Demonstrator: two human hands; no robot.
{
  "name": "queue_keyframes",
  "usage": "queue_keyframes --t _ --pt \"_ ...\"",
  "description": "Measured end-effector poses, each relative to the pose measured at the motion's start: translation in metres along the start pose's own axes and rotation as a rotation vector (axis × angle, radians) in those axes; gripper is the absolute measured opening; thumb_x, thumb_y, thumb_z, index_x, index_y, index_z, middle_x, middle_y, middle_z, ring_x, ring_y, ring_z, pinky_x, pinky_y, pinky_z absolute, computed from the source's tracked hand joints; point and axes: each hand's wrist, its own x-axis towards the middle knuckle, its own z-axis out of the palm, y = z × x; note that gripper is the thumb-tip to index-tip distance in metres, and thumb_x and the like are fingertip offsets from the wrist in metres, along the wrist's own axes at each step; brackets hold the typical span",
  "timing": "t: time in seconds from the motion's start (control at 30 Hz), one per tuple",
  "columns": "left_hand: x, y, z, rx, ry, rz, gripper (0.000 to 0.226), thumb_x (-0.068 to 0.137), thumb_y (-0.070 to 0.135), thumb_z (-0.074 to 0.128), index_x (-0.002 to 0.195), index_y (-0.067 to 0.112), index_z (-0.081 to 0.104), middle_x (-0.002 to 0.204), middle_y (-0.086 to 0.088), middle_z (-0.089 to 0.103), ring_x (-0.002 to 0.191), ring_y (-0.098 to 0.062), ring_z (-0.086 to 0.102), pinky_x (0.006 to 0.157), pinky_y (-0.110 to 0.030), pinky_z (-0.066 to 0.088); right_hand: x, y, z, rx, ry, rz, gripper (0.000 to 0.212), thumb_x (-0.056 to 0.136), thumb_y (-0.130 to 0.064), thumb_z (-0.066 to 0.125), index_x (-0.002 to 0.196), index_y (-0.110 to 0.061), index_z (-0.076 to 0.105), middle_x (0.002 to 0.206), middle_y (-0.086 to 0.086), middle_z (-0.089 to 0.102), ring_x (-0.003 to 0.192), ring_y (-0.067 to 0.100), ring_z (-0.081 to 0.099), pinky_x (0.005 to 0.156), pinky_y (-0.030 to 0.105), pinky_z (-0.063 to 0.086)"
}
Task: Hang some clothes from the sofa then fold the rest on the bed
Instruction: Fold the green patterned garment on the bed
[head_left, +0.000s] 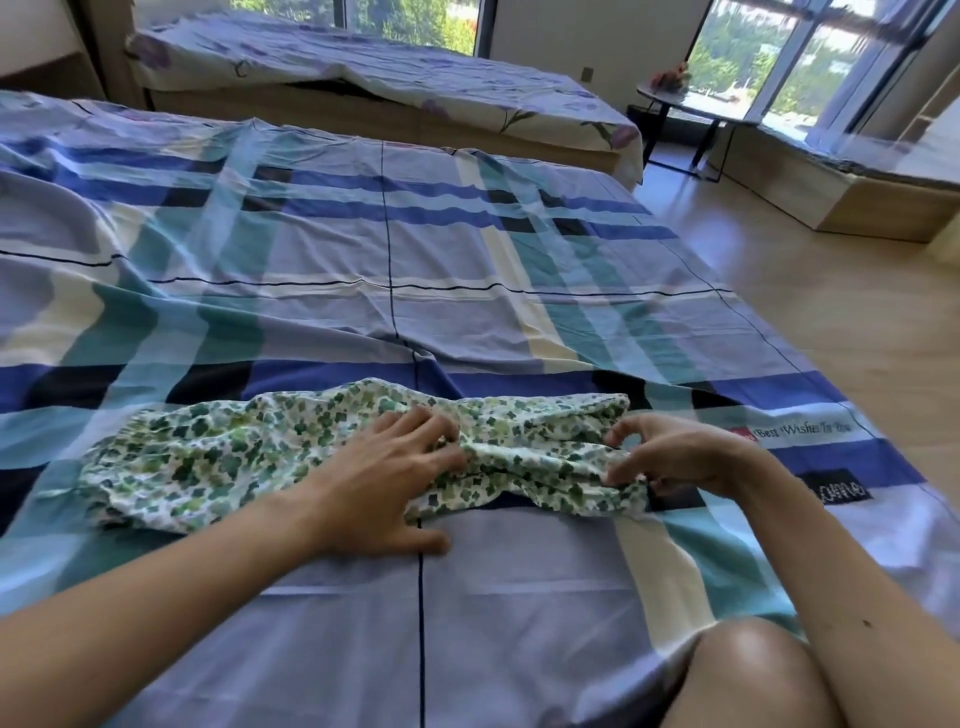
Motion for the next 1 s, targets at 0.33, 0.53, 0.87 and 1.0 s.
queue_keyframes --t 0.33,0.53,0.87,1.0 --pt "0.007 -0.022 -0.049 -0.614 0.202 -0.235 0.015 0.09 0.024 0.058 0.078 0.031 0.062 0.088 0.01 0.061 0.079 -0.01 0.061 0.07 -0.032 0.05 -0.02 -0.069 -0.03 0.914 0.051 -0.583 0.053 0.06 -0.024 0.094 0.103 -0.017 0.062 0.089 0.009 0.07 0.07 0.018 0.069 0.057 0.023 0.057" --pt "0.022 -0.058 -0.077 -0.54 0.739 -0.907 0.029 0.1 0.026 0.059 0.123 0.011 0.05 0.12 -0.008 0.054 0.109 -0.023 0.053 0.086 -0.033 0.044 0.021 -0.052 -0.013 0.534 0.457 -0.524 0.052 0.094 -0.006 0.067 0.139 -0.017 0.044 0.136 0.016 0.056 0.126 0.027 0.056 0.098 0.038 0.05" --pt "0.009 0.0 0.004 -0.036 0.026 -0.317 0.051 0.086 0.045 0.068 0.128 0.02 0.052 0.121 -0.002 0.05 0.113 -0.023 0.048 0.096 -0.039 0.049 0.065 -0.001 0.004 0.283 0.416 -0.088 0.069 0.08 -0.002 0.081 0.141 -0.008 0.05 0.116 0.019 0.067 0.107 0.032 0.066 0.088 0.038 0.054" --pt "0.017 -0.01 -0.002 -0.068 0.272 -0.364 0.005 0.093 0.019 0.063 0.096 0.016 0.062 0.097 -0.001 0.059 0.091 -0.023 0.059 0.071 -0.036 0.049 0.053 -0.001 0.002 0.549 0.336 -0.214 0.026 0.086 0.006 0.068 0.112 0.005 0.069 0.078 0.011 0.076 0.069 0.022 0.072 0.068 0.028 0.061"
